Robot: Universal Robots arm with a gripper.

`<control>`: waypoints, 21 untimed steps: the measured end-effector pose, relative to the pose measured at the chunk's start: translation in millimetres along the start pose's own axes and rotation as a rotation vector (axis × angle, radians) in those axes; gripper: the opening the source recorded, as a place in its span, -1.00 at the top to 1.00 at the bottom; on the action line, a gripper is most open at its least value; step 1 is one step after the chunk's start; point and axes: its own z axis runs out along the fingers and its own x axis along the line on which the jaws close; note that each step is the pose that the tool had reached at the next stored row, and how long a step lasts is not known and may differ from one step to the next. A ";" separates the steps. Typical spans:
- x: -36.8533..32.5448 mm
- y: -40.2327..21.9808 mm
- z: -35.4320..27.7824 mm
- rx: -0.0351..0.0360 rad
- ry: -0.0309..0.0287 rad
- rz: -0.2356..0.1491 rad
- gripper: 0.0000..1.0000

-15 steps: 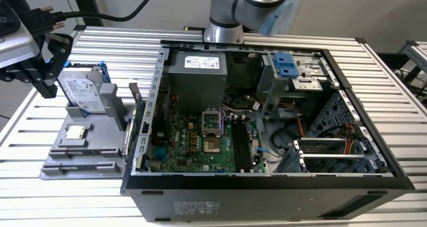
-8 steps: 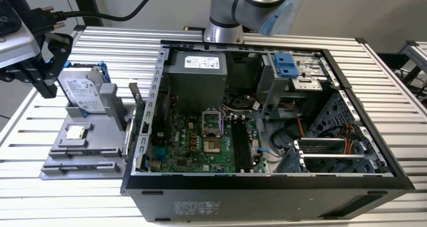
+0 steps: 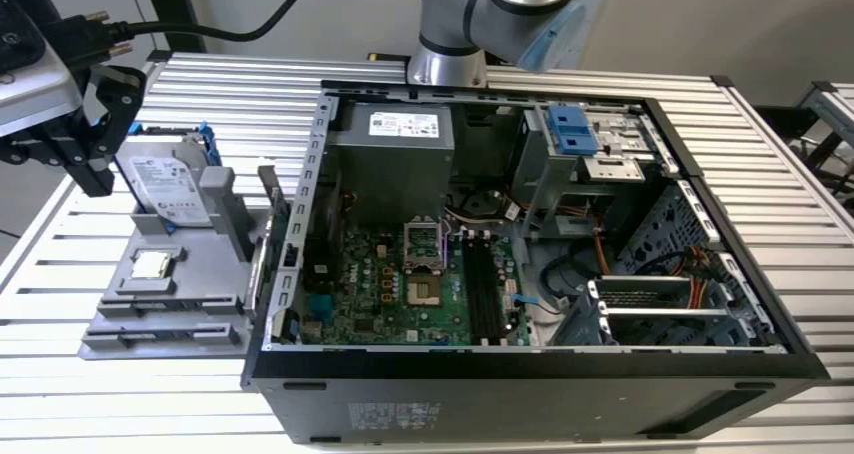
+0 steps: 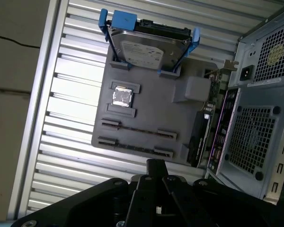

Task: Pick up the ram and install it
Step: 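Pick up the ram and move it above insertion slot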

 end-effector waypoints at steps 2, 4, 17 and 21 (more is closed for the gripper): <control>0.0 0.0 0.0 0.0000 0.0002 -0.003 1.00; 0.0 0.0 0.0 -0.0001 0.0004 -0.006 1.00; 0.0 0.0 -0.1 -0.0005 0.0015 -0.028 1.00; 0.0 0.0 0.0 -0.0006 0.0018 -0.034 1.00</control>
